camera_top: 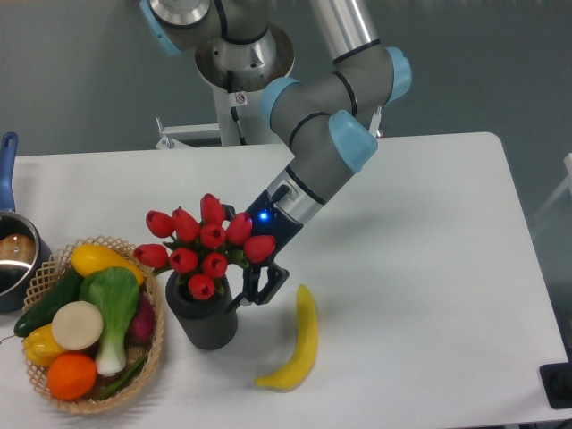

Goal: Insert the flowers into the vase
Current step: 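Open the gripper to release the tulips and lift away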

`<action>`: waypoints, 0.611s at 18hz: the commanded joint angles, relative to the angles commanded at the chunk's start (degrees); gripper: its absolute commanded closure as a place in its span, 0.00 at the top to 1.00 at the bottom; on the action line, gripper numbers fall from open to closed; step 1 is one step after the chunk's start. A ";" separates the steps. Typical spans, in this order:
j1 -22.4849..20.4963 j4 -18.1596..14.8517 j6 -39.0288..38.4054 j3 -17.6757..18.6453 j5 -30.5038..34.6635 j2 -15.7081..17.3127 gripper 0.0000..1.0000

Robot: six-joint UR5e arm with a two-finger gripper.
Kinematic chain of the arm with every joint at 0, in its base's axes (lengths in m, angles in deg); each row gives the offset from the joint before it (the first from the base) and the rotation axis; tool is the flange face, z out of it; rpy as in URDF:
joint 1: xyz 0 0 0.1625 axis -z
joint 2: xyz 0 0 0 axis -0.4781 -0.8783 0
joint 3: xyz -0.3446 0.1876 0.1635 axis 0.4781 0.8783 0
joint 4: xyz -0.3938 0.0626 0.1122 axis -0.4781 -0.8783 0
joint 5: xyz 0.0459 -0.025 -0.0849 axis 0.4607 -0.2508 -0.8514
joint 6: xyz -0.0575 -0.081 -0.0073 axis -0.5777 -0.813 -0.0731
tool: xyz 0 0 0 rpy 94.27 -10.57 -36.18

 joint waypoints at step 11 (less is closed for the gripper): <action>0.18 0.00 -10.55 1.40 2.90 2.90 1.00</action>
